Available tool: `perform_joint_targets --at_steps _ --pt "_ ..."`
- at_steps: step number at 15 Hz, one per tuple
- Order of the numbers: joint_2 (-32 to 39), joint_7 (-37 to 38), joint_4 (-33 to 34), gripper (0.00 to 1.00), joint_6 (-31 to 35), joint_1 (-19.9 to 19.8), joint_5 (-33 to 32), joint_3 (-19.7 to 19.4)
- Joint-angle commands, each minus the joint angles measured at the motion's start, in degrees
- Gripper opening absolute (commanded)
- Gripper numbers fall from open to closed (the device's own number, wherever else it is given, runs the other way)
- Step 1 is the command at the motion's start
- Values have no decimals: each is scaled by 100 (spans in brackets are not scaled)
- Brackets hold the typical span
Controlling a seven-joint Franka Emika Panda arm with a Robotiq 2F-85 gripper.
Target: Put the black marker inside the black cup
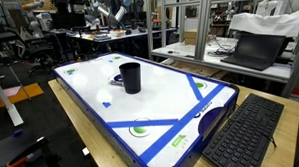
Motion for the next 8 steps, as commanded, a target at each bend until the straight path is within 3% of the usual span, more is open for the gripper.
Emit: perform_joint_targets --at_steps 1,8 --pt "83 65 41 100 18 -14 73 54" --pt "818 2700 512 100 230 -14 1326 803"
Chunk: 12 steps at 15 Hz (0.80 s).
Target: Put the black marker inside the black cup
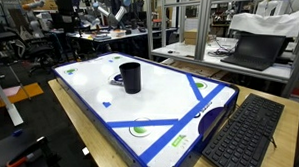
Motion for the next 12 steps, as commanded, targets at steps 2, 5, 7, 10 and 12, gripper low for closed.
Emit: perform_joint_targets --at_steps 2,5,7,10,12 --pt "611 1664 517 100 359 -48 567 537" --pt "1153 2812 872 100 856 45 820 811" --pt "1541 3583 1096 100 1218 130 885 933" --pt "2138 4979 1427 100 1841 281 570 1123" --pt "2521 5904 1625 100 2251 425 49 1224"
